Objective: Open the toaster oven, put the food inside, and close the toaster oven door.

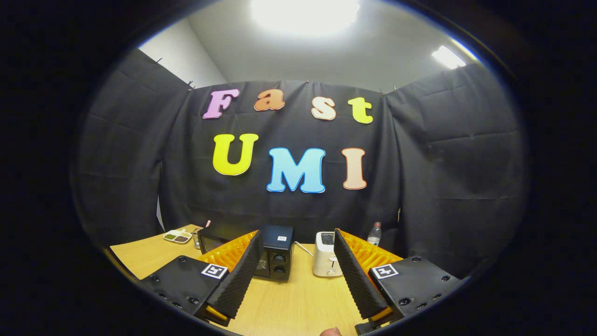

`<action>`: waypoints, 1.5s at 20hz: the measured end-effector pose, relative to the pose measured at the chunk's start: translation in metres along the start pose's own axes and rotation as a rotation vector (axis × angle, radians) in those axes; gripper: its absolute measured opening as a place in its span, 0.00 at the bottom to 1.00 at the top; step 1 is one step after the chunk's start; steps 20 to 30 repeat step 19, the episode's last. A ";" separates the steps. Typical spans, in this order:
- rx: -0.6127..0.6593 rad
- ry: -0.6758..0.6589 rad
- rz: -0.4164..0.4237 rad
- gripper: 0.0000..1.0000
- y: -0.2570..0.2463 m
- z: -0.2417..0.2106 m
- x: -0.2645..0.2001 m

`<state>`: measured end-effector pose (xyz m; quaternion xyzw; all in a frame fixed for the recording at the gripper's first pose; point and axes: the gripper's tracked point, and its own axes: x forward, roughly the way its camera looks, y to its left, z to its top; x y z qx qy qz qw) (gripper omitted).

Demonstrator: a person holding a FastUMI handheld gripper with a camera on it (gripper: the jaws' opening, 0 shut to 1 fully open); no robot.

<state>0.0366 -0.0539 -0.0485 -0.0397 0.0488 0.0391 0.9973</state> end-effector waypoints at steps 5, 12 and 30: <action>0.002 0.012 -0.027 0.96 -0.041 -0.010 -0.004; 0.055 0.009 -0.042 0.96 -0.066 -0.011 -0.010; 0.060 0.002 -0.030 0.96 -0.069 -0.009 -0.013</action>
